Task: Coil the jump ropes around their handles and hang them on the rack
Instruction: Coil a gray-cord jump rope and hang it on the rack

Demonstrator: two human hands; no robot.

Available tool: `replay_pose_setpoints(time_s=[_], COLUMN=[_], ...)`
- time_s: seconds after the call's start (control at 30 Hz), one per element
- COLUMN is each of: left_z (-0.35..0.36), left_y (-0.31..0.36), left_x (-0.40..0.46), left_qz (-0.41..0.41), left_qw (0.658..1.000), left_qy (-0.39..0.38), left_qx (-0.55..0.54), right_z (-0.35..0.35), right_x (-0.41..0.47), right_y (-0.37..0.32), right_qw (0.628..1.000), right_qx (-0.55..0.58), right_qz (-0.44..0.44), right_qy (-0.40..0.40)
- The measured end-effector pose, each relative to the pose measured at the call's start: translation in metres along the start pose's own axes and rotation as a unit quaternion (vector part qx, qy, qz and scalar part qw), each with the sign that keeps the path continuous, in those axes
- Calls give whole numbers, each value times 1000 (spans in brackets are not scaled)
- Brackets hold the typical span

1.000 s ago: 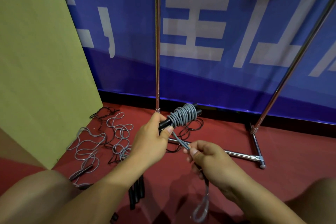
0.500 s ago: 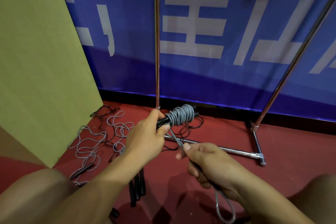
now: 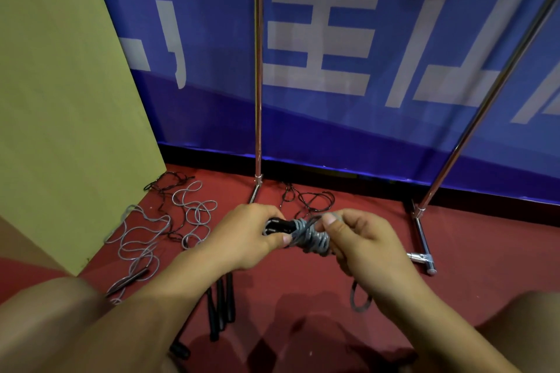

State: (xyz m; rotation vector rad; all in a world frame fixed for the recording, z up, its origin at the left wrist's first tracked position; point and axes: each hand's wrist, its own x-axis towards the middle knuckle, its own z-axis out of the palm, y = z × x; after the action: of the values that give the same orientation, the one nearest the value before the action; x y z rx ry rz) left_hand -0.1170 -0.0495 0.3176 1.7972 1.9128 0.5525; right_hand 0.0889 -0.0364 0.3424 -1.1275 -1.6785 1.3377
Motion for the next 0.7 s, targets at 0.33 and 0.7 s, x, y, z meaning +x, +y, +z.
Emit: replay_pose_setpoints(time_s=[0.33,0.7], left_z=[4,-19], left_y=[12,15], left_x=[-11,-20], left_qz=[104,125], left_qw=[977,935], left_qy=[-149,-225], left_qx=[-116,-242], right_z=[-5,-18], right_x=[7,18], right_y=[-5,-5], right_qw=[998,998], right_qx=[8,-25], right_qz=[48,31], right_qy=[33,43])
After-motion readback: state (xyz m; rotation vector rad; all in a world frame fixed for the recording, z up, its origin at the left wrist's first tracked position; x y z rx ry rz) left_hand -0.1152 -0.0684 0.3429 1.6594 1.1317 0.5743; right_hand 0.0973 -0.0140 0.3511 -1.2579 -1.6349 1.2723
